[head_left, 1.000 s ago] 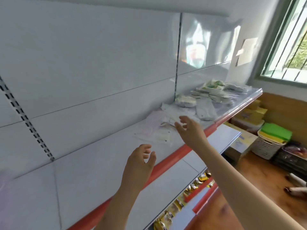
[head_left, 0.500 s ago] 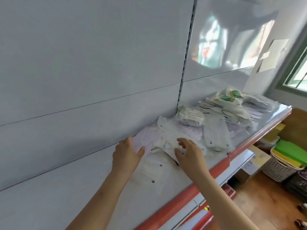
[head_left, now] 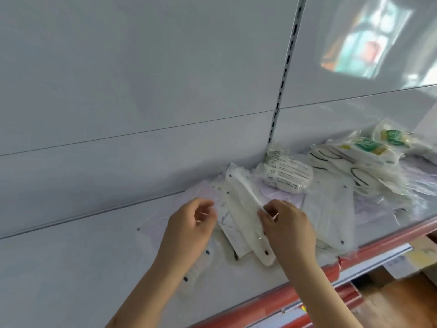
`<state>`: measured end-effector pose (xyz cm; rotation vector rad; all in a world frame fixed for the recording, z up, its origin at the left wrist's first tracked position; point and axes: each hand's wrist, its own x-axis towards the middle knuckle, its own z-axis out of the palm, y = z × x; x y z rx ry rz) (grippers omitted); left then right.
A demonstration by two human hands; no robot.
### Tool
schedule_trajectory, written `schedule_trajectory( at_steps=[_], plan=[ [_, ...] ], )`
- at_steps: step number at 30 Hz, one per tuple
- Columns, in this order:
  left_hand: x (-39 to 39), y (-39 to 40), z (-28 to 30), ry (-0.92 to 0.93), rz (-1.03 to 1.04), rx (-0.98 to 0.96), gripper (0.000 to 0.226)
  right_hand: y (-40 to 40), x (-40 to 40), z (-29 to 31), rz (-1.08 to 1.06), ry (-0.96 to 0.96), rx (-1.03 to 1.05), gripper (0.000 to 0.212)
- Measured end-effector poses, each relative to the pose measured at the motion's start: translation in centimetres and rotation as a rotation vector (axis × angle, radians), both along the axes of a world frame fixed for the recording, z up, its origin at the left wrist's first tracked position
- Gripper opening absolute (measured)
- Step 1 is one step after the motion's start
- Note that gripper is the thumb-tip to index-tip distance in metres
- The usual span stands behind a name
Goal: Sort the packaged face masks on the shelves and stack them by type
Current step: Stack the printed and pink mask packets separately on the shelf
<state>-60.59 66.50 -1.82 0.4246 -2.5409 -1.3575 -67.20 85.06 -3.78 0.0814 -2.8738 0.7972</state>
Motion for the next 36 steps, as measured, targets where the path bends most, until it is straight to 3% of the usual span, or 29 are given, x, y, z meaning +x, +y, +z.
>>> schedule_trajectory(
  at_steps=[3, 5, 8, 11, 14, 17, 19, 21, 23, 25, 27, 29, 32, 36],
  plan=[
    [0.4, 2.7, 0.7, -0.128, -0.009, 0.522, 0.031, 0.0, 1.6, 0.9, 0.21, 0.111, -0.2, 0.013],
    [0.6, 3.4, 0.7, -0.145, 0.084, 0.773, 0.034, -0.6, 2.8, 1.1, 0.393, 0.112, -0.236, 0.023],
    [1.2, 2.3, 0.1, -0.09, 0.337, 0.805, 0.018, -0.3, 2.2, -0.4, 0.385, 0.183, -0.132, 0.043],
    [2.4, 0.7, 0.0, -0.09, 0.429, 0.819, 0.017, 0.7, 0.9, -2.5, 0.356, 0.094, 0.127, 0.067],
    [3.5, -0.3, -0.5, -0.102, 0.437, 0.807, 0.023, 0.8, 1.0, -3.6, 0.392, 0.117, 0.18, 0.053],
    [3.9, -0.6, -0.9, -0.078, 0.491, 0.82, 0.022, 1.0, 1.1, -3.5, 0.373, 0.252, 0.055, 0.029],
    [4.1, -0.8, -0.5, -0.068, 0.529, 0.782, 0.02, 1.1, 1.5, -2.3, 0.324, 0.213, -0.094, 0.018],
    [4.6, -0.9, 0.3, -0.063, 0.521, 0.725, 0.019, 1.5, 2.3, -0.6, 0.29, 0.033, -0.363, 0.011],
    [5.1, -0.6, 1.1, -0.058, 0.471, 0.699, 0.022, 1.6, 3.2, 1.4, 0.294, -0.197, -0.712, 0.026],
    [5.5, -0.1, 1.6, -0.058, 0.417, 0.673, 0.024, 1.5, 3.8, 3.5, 0.226, -0.381, -1.084, 0.026],
    [6.0, 0.5, 1.9, -0.068, 0.386, 0.649, 0.025, 1.0, 4.1, 4.5, 0.176, -0.591, -1.33, 0.031],
    [6.7, 0.8, 2.0, -0.08, 0.373, 0.632, 0.028, 0.4, 4.3, 4.7, 0.165, -0.725, -1.388, 0.027],
    [7.9, 0.5, 2.1, -0.034, 0.384, 0.508, 0.054, -0.5, 4.5, 3.8, 0.172, -0.764, -1.404, 0.02],
    [9.7, 0.3, 2.7, 0.206, 0.525, 0.019, 0.052, -1.8, 5.1, 3.6, 0.286, -0.787, -1.343, 0.023]
  ],
)
